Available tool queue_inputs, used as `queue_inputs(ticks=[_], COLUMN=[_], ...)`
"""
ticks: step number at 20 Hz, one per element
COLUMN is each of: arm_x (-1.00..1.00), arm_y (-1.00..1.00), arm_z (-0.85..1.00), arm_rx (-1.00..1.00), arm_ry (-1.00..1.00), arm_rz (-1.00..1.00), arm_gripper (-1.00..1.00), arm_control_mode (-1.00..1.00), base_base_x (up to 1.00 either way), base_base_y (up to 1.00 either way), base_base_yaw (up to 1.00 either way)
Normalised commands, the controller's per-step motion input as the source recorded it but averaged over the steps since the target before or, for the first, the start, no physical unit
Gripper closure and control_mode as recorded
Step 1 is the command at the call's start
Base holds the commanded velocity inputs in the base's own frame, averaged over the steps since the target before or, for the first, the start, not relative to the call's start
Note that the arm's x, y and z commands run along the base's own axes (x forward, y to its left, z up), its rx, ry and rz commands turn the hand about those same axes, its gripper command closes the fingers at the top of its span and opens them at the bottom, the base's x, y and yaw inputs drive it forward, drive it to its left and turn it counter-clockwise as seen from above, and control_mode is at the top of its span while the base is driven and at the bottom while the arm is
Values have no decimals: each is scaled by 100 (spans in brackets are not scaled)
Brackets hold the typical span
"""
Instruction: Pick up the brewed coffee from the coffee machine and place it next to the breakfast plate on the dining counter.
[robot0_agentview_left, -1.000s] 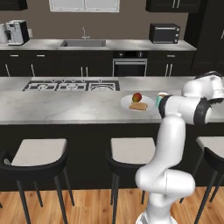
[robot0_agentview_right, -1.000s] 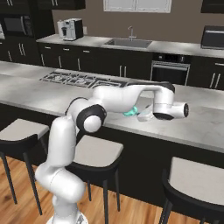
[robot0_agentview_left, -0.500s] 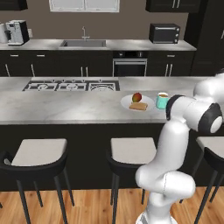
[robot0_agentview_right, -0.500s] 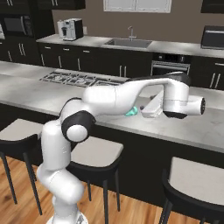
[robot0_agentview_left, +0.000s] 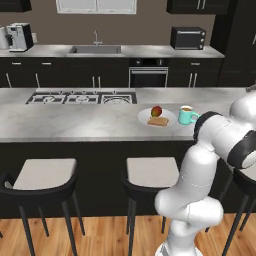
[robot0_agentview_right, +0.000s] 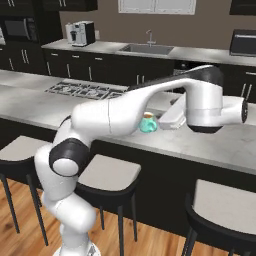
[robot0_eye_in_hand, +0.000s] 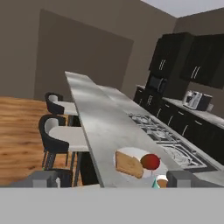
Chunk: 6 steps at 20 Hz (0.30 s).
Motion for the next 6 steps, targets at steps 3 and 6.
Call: queue_inputs(ticks=[3,6], arm_x=[-90,-73], arm_y=[28,53], arm_z=[45,15], arm_rx=[-6,-12], arm_ry=[0,0], arm_rz=[0,0], arm_gripper=[-100,-100], arm_control_mode=[-100,-100], base_base_x=[0,0], base_base_y=[0,0], base_base_yaw=[0,0])
